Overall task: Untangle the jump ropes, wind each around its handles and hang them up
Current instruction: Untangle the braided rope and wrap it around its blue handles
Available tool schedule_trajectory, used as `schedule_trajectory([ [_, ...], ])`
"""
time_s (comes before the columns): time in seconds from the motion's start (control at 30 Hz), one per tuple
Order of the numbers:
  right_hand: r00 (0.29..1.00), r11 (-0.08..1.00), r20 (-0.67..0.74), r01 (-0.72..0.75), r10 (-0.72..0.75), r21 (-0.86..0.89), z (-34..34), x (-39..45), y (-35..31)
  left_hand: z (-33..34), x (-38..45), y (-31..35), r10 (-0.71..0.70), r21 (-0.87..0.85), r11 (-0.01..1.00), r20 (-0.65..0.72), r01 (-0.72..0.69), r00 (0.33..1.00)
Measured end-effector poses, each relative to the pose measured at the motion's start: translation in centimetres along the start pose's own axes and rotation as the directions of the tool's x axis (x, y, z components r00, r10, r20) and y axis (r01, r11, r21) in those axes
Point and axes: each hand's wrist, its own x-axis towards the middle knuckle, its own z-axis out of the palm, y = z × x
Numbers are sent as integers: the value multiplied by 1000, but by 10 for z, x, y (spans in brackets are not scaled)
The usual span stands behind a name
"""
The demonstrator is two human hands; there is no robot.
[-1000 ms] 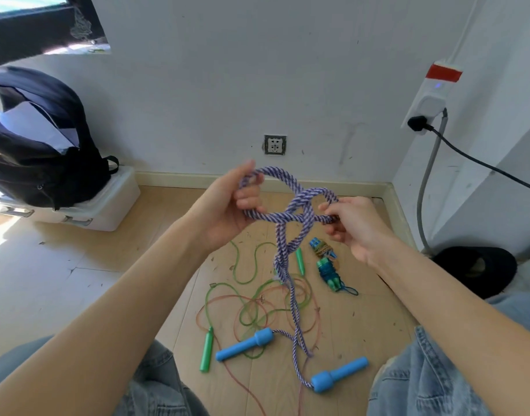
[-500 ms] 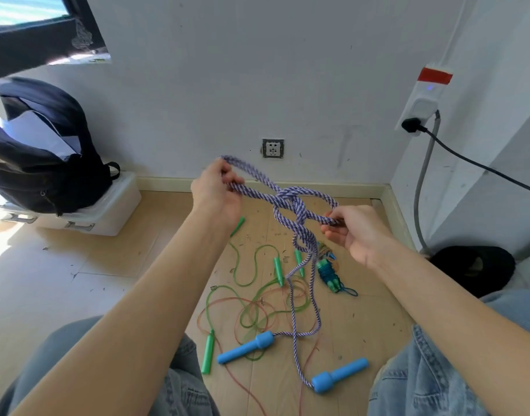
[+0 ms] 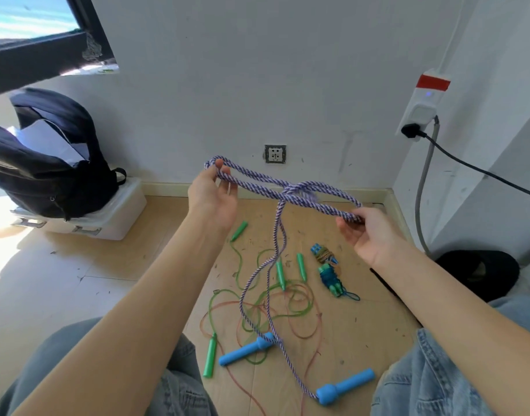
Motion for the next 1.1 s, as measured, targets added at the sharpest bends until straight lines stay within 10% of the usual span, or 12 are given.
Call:
schedule_trajectory([
  [0.13,994,992,99,-37,49,-119,2,-6,1,-8,5,8,-69,62,996,59,66,996],
  [0.27,966,994,241,-74,92,-82,10,-10,1,-18,-7,-12,-229,708,705,170,43,958],
  [0.37,929,992,350,-96,119,-80,19,-14,-1,-26,-22,-34,-590,931,365,223,10,776],
  [0.5,875,930,446,-12,188,-369,24,-19,-12,-33,-19,-49,-699,905,426,336,-11,632],
  [0.57,890,720,429,196,154,-665,23,-19,-13,-34,-17,-45,-658,931,358,302,-67,690],
  [0.63,904,349,426,393,22,-851,20,-16,-13,-38,-15,-41,-625,958,25,239,-287,743],
  [0.7,864,-27,500,500,-58,-866,18,-15,-13,-46,-13,-37,-554,811,-380,185,-444,812],
  [0.77,805,-175,589,591,71,-787,17,-20,-11,-51,-12,-36,-441,740,-457,295,-495,848],
  [0.9,680,-52,700,724,219,-688,19,-28,-4,-47,-20,-44,-446,656,-46,662,-754,603],
  [0.97,699,91,705,699,122,-709,18,-23,-3,-50,-19,-48,-498,772,33,564,-635,659],
  [1.1,826,268,532,564,-187,-781,8,-4,-11,-74,-5,-46,-584,747,-419,213,-515,783],
])
